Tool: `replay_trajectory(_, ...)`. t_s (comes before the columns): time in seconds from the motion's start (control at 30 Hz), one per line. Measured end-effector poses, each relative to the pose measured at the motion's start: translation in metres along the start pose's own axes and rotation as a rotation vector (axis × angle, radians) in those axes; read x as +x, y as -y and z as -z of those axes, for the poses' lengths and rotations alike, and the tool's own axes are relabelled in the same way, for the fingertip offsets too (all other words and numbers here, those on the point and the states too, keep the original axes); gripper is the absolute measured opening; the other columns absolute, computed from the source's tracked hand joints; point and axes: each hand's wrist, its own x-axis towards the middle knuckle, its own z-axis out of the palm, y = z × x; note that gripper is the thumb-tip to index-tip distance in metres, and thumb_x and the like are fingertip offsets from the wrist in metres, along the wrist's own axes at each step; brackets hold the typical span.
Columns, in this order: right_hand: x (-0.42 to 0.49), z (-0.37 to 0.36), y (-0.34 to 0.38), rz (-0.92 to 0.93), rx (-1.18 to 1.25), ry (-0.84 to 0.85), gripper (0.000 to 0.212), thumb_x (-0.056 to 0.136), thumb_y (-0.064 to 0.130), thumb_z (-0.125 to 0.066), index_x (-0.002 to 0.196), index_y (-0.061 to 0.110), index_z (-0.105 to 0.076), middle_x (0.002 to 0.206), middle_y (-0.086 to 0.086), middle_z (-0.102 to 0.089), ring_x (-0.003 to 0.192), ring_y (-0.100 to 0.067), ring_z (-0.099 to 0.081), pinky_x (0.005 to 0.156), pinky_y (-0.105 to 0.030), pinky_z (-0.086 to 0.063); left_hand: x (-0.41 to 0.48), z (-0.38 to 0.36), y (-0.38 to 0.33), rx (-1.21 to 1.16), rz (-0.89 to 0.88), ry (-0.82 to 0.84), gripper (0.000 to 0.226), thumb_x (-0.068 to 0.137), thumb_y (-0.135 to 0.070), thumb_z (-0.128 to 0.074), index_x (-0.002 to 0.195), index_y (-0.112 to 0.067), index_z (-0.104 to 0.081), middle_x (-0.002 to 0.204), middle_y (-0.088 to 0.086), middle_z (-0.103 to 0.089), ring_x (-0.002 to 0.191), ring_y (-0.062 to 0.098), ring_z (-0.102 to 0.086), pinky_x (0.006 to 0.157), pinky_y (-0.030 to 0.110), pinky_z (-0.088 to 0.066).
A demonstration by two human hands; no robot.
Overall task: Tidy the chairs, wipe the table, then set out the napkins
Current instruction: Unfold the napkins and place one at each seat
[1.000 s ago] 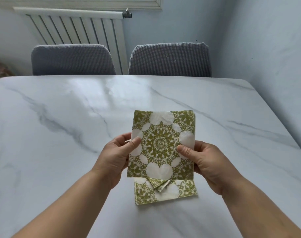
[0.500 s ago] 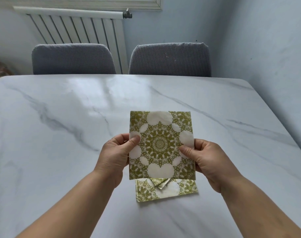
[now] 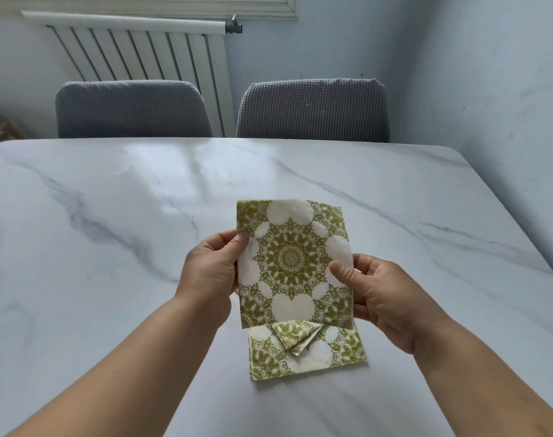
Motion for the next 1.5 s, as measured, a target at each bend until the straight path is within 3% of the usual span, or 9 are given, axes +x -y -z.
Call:
replay_trajectory(0.1, 0.008, -0.003, 0.003, 0.003, -0.062, -0.089, 0.025, 0.083, 0.019, -0.07, 0.105, 0.006, -0.066, 0.094, -0.014, -0.075, 0.085, -0.031, -0.073, 0.069, -0.04, -0.061, 0.009, -0.009, -0.006, -0.055, 0.006, -0.04, 0.014, 0.085, -0.017, -0.068, 0.097, -0.009, -0.067, 0.089, 0.009, -0.075, 0.07, 0.019, -0.071, 0.058, 0.029, -0.059)
replay_trajectory(0.2, 0.029, 0.004, 0.015, 0.042, -0.068, -0.248, 0.012, 0.088, 0.014, -0.067, 0.094, 0.003, -0.067, 0.079, -0.011, -0.075, 0.063, -0.021, -0.071, 0.05, -0.026, -0.055, 0.021, -0.014, -0.011, 0.031, 0.017, -0.059, 0.01, 0.088, -0.017, -0.066, 0.095, -0.01, -0.065, 0.081, 0.006, -0.075, 0.064, 0.015, -0.071, 0.049, 0.024, -0.054)
replay_trajectory(0.4, 0.095, 0.036, 0.057, -0.129, 0.121, -0.363, 0.007, 0.091, 0.003, -0.059, 0.09, -0.002, -0.061, 0.064, -0.012, -0.068, 0.042, -0.01, -0.062, 0.035, -0.015, -0.044, 0.042, -0.007, -0.005, 0.295, 0.047, -0.1, 0.013, 0.089, -0.008, -0.06, 0.101, -0.011, -0.064, 0.105, 0.012, -0.066, 0.093, 0.023, -0.067, 0.077, 0.037, -0.057)
replay_trajectory(0.67, 0.173, 0.037, 0.114, -0.057, 0.12, -0.344, 0.008, 0.094, 0.008, -0.056, 0.09, 0.002, -0.059, 0.071, -0.008, -0.07, 0.05, -0.009, -0.067, 0.037, -0.015, -0.045, 0.06, 0.006, 0.004, 0.74, -0.094, -0.156, 0.03, 0.087, -0.015, -0.059, 0.116, -0.021, -0.06, 0.114, -0.001, -0.058, 0.077, 0.003, -0.055, 0.057, 0.02, -0.04)
replay_trajectory(0.87, 0.21, 0.035, 0.14, 0.14, 0.013, -0.363, 0.003, 0.09, 0.008, -0.063, 0.088, 0.008, -0.065, 0.082, -0.003, -0.07, 0.053, -0.006, -0.067, 0.045, -0.017, -0.049, 0.069, 0.003, 0.008, 0.822, -0.102, -0.14, 0.031, 0.084, -0.019, -0.06, 0.114, -0.027, -0.059, 0.122, -0.002, -0.057, 0.096, 0.012, -0.056, 0.075, 0.025, -0.042)
replay_trajectory(1.0, 0.232, 0.048, 0.113, 0.067, -0.174, -0.495, 0.014, 0.088, 0.007, -0.064, 0.102, 0.005, -0.064, 0.094, -0.008, -0.069, 0.071, -0.015, -0.069, 0.046, -0.023, -0.053, 0.072, 0.005, 0.012, 0.844, -0.102, -0.148, 0.031, 0.084, -0.02, -0.062, 0.114, -0.027, -0.06, 0.122, -0.003, -0.057, 0.1, 0.013, -0.056, 0.078, 0.026, -0.042)
replay_trajectory(1.17, 0.252, 0.067, 0.082, 0.035, -0.392, -0.722, 0.031, 0.077, 0.006, -0.074, 0.106, -0.001, -0.064, 0.105, -0.014, -0.067, 0.092, -0.029, -0.066, 0.081, -0.043, -0.057, 0.074, 0.006, 0.016, 0.855, -0.112, -0.153, 0.029, 0.085, -0.021, -0.061, 0.114, -0.027, -0.061, 0.117, -0.004, -0.059, 0.092, 0.007, -0.058, 0.063, 0.021, -0.041)
replay_trajectory(1.37, 0.254, 0.069, 0.081, 0.081, -0.474, -0.791, 0.03, 0.076, 0.008, -0.07, 0.106, 0.005, -0.067, 0.101, -0.01, -0.069, 0.084, -0.024, -0.064, 0.057, -0.023, -0.044, 0.076, 0.004, 0.014, 0.857, -0.102, -0.153, 0.029, 0.086, -0.021, -0.06, 0.114, -0.027, -0.06, 0.115, -0.004, -0.06, 0.086, 0.003, -0.056, 0.058, 0.019, -0.04)
replay_trajectory(1.5, 0.252, 0.076, 0.082, 0.076, -0.51, -0.823, 0.03, 0.077, 0.006, -0.067, 0.106, 0.005, -0.066, 0.103, -0.012, -0.067, 0.091, -0.027, -0.065, 0.066, -0.027, -0.045, 0.075, 0.002, 0.014, 0.857, -0.091, -0.137, 0.027, 0.085, -0.021, -0.06, 0.112, -0.028, -0.06, 0.114, -0.003, -0.06, 0.093, 0.007, -0.057, 0.063, 0.02, -0.041)
